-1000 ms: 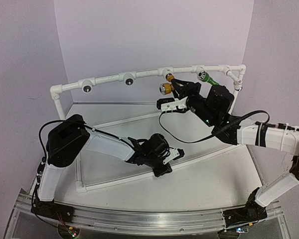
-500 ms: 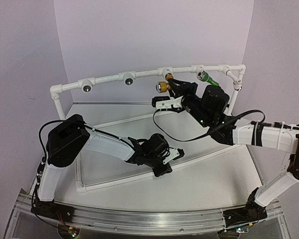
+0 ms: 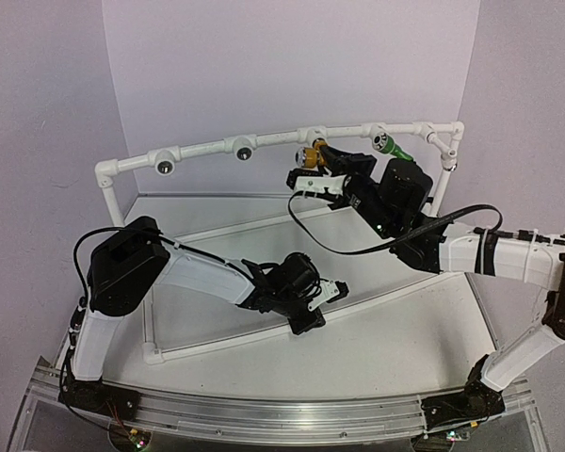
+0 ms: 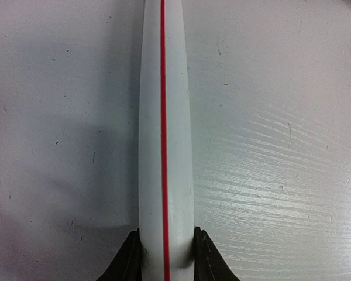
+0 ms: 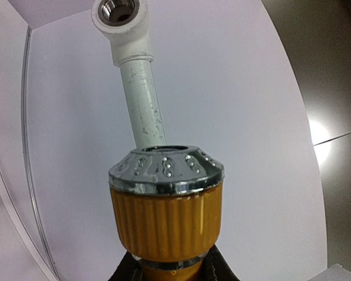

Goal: Install the water faucets
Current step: Screw the water faucet onto the adaptor.

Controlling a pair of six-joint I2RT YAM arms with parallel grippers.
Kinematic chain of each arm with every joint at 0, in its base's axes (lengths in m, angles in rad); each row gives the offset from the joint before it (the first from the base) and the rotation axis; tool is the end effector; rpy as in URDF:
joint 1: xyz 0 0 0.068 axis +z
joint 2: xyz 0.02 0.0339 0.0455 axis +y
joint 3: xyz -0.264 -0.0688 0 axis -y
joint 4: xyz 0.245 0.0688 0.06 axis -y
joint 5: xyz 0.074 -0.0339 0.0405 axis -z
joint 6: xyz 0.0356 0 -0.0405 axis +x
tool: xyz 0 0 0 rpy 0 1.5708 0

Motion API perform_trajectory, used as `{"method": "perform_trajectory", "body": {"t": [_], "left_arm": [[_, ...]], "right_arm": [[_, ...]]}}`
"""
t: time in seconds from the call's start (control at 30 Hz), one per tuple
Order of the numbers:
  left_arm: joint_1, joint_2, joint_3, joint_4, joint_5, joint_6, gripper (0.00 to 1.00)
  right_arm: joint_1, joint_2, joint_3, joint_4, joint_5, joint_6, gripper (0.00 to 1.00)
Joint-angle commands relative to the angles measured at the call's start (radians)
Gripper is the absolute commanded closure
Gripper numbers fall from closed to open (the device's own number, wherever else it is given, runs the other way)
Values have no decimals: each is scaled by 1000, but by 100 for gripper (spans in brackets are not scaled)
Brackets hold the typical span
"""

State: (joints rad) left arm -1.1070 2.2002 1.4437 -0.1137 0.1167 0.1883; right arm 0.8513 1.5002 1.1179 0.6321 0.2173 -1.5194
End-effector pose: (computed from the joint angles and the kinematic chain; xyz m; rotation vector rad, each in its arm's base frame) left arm 0.2044 -0.4180 0.1188 1.5574 1.9699 -0.5381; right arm 0.2407 0.2631 0.3680 -1.1781 0.6823 -0.7079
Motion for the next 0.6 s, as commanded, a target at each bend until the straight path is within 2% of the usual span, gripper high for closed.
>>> {"method": "perform_trajectory", "body": {"t": [0.0, 0.57], "left_arm": [[-28, 49, -22, -134, 27, 103, 100], [-40, 59, -6, -148, 47, 103, 100]], "right_arm": [[-35, -3, 34, 61, 68, 77, 100], [-42, -8, 15, 135, 103, 200, 100]]}}
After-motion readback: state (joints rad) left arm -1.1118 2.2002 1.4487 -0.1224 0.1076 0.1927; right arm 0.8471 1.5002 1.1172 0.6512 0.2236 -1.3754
